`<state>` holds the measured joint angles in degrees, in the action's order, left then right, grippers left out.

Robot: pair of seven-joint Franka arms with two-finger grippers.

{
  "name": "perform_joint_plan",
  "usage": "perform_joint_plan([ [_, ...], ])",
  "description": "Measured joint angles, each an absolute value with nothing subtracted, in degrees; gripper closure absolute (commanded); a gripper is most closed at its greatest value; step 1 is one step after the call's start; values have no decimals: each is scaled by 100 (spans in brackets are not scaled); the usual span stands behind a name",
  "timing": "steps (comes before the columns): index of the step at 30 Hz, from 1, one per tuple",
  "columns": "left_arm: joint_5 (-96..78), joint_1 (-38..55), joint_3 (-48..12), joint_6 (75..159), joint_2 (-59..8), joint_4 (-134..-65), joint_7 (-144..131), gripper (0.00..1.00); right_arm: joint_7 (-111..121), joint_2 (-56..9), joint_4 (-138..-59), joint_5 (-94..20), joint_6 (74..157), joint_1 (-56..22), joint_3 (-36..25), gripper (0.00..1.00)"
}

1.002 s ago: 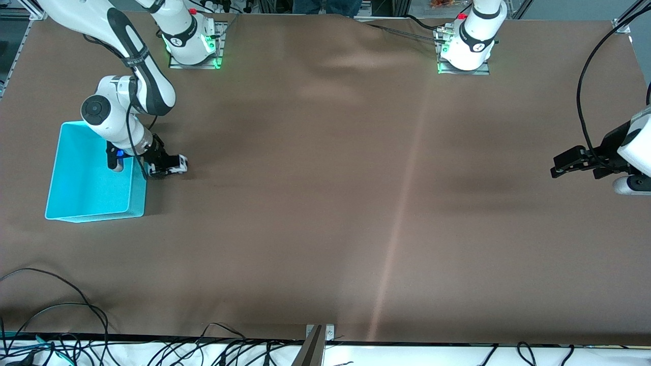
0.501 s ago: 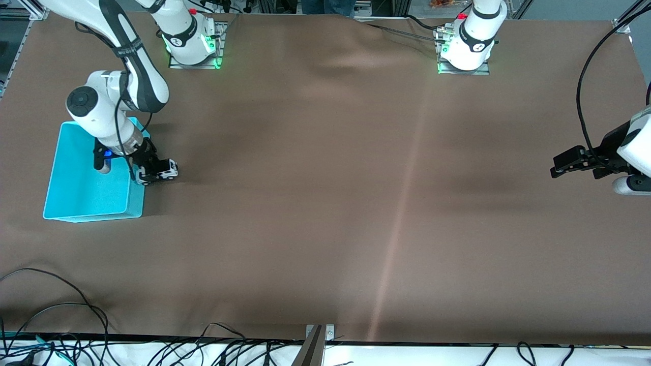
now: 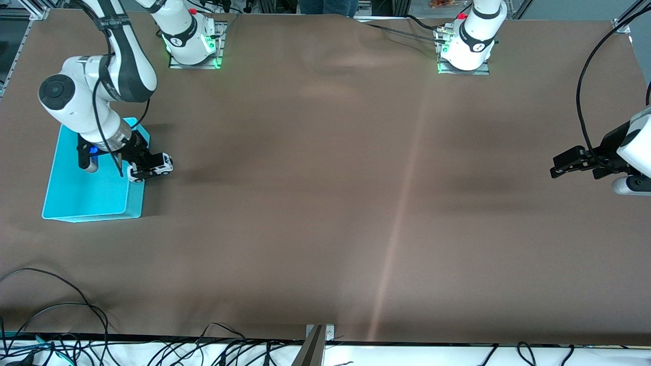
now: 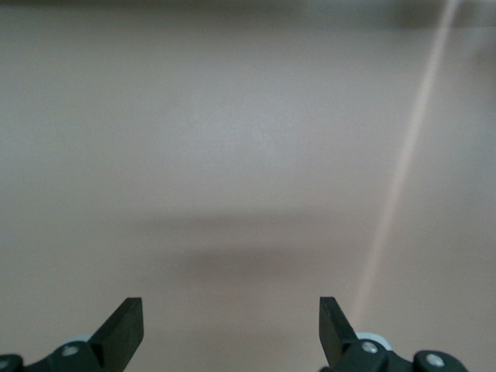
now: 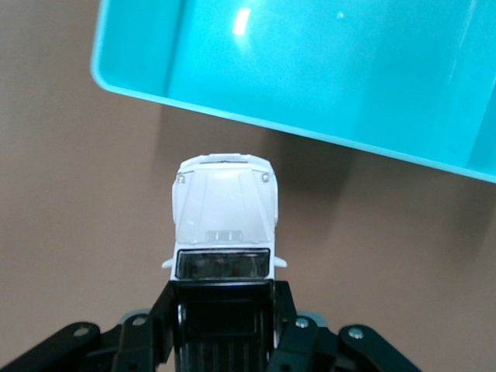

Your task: Wind and store white jeep toy

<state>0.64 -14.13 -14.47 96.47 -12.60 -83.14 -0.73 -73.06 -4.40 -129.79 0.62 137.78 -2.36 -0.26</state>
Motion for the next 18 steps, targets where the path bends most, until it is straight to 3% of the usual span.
perform_joint_plan([
  [10, 64, -1410, -1447, 9647, -1260, -8314, -73, 0, -5418, -436, -12368, 62, 12590, -64, -45, 100],
  [18, 64, -1409, -1447, 9647, -1260, -8314, -73, 0, -3914, -444, -12345, 64, 12366, 151, -455, 100],
])
